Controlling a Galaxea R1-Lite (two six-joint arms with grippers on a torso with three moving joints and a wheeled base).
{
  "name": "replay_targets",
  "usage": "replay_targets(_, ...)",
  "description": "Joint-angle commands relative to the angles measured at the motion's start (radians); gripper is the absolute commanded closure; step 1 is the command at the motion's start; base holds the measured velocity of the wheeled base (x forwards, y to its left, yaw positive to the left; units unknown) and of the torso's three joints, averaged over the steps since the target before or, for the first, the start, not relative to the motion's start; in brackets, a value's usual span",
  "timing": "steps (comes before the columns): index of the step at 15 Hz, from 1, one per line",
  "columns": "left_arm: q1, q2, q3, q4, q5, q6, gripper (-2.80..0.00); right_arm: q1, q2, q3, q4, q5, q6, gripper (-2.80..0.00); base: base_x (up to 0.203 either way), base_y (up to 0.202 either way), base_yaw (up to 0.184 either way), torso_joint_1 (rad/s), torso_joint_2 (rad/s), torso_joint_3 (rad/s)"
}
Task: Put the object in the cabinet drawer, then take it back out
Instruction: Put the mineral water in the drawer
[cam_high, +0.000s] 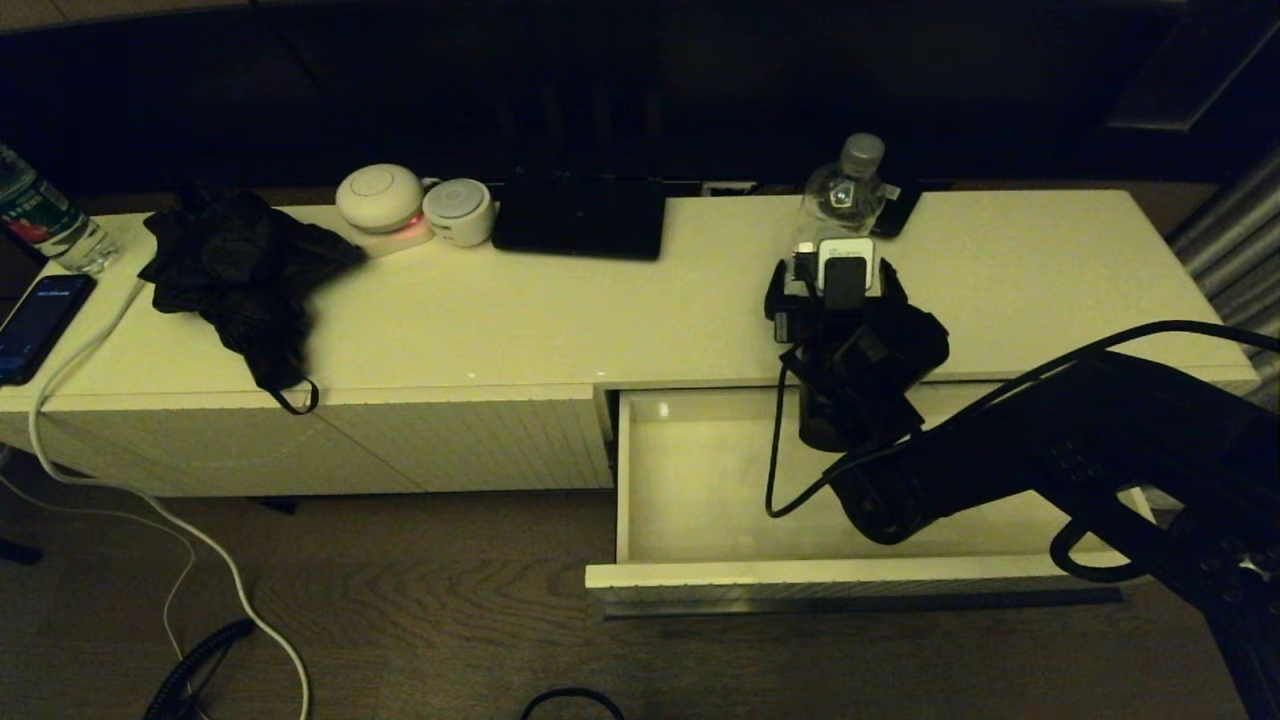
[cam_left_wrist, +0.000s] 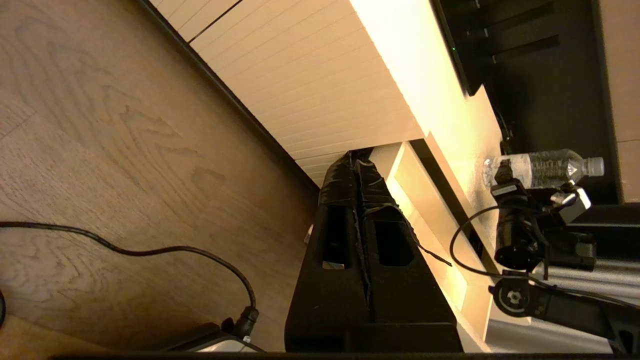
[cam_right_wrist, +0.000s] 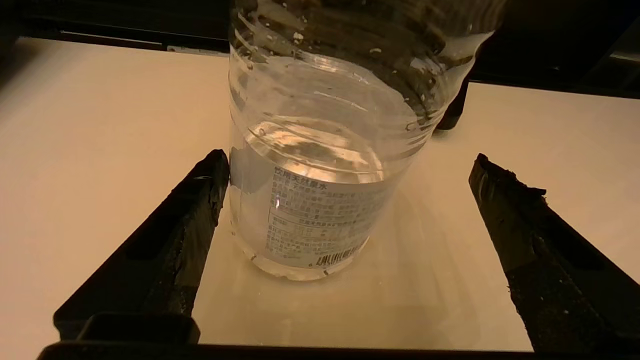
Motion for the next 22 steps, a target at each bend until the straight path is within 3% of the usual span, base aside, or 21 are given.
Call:
replay_targets(1, 0.0, -0.002, 0.0, 0.0, 0.0, -0.006, 0.0, 0.0, -0.011, 0.002, -0.009, -0.003, -0.003, -2.8, 0.0, 0.0, 0.0, 0.0, 0.0, 0.0)
replay_targets(5, 0.0, -0.002, 0.0, 0.0, 0.0, -0.006, 0.0, 0.002, -0.01, 0.003, -0.018, -0.005, -0.003, -2.8, 0.0, 0.0, 0.0, 0.0, 0.0, 0.0)
replay_targets(7, 0.0, -0.002, 0.0, 0.0, 0.0, -0.006, 0.0, 0.002, -0.008, -0.008, -0.021, -0.008, -0.004, 0.0, 0.0, 0.0, 0.0, 0.0, 0.0, 0.0)
replay_targets(15, 0.0, -0.002, 0.0, 0.0, 0.0, -0.006, 0.0, 0.012, -0.032, -0.001, -0.019, -0.008, -0.039, 0.0, 0.0, 0.0, 0.0, 0.0, 0.0, 0.0)
replay_targets(22, 0.0, -0.002, 0.0, 0.0, 0.0, -0.006, 0.0, 0.024, -0.267, 0.269, 0.046, 0.01, -0.108, 0.0, 0.0, 0.0, 0.0, 0.0, 0.0, 0.0)
